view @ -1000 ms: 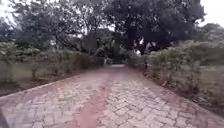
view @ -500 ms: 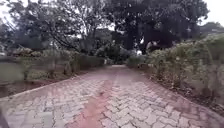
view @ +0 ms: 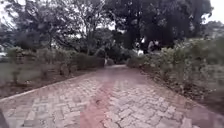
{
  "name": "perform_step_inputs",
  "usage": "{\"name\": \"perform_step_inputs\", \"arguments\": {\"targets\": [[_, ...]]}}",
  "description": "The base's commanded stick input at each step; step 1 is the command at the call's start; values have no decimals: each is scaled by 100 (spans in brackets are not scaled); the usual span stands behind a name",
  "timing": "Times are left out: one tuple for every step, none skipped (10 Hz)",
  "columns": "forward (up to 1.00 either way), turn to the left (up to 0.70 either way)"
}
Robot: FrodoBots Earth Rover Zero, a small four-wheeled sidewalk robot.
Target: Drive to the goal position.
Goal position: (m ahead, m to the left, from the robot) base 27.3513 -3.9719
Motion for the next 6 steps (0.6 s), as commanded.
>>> {"name": "perform_step_inputs", "arguments": {"targets": [[70, 0], [70, 0], [70, 0], [70, 0], [70, 0], [70, 0]]}}
